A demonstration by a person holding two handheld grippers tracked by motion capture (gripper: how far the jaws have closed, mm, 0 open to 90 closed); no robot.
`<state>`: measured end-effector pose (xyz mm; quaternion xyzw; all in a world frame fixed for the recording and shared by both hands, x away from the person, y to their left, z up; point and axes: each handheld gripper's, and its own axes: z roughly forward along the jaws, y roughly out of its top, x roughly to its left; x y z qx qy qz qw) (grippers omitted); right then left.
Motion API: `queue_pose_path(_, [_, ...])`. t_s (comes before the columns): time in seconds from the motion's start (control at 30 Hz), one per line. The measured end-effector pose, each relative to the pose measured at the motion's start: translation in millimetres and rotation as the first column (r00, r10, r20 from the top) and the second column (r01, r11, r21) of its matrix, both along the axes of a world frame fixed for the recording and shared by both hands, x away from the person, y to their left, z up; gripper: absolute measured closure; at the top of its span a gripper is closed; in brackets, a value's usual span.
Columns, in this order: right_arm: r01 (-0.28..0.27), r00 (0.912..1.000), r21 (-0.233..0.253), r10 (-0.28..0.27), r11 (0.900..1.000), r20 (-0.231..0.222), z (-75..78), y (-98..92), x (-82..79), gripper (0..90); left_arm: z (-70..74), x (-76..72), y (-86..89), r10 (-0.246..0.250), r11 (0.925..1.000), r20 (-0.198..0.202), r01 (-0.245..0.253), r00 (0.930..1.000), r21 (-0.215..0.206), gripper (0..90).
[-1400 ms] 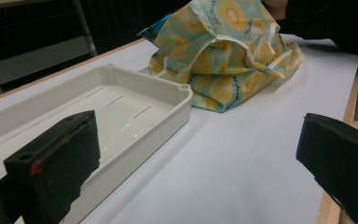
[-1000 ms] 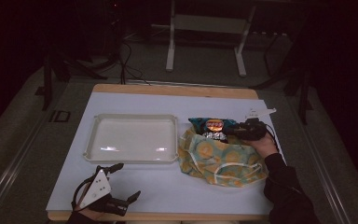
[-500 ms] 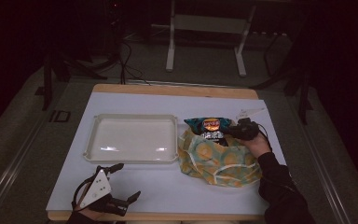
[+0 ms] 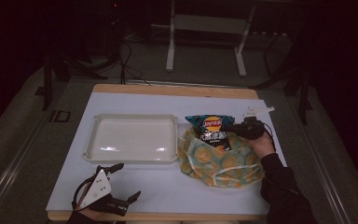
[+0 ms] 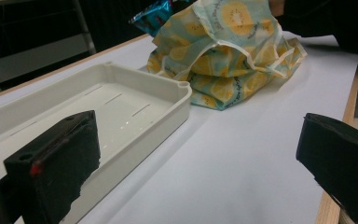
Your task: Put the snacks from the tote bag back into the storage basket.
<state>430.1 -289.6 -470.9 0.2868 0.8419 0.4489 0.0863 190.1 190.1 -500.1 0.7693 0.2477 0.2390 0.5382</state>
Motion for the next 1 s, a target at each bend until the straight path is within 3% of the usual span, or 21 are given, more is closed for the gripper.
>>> queue_pose_path(0.27, [-0.008, 0.9992, 0.087, 0.005, 0.996, 0.04, 20.2, -7.6, -10.0, 90.0, -0.1, 0.2, -0.3, 0.0, 1.0, -0.001, 0.0, 1.0, 0.002, 0.1])
queue_pose_path(0.57, [-0.025, 0.9981, 0.139, 0.017, 0.99, 0.06, 38.1, -11.6, -17.0, 90.0, -0.2, 0.6, -0.7, -0.001, 1.0, -0.001, 0.001, 1.0, 0.005, 0.1])
queue_pose_path(0.73, [-0.013, 0.9967, 0.19, -0.002, 0.982, 0.082, 53.7, -16.1, -21.3, 90.0, -0.1, 0.3, -0.5, 0.002, 1.0, -0.001, -0.002, 1.0, 0.005, 0.1])
queue_pose_path(1.0, [0.018, 0.9936, 0.213, -0.041, 0.977, 0.105, 67.4, -18.6, -22.6, 90.0, 0.2, -0.3, -0.5, 0.001, 1.0, 0.002, -0.001, 1.0, 0.005, 0.1])
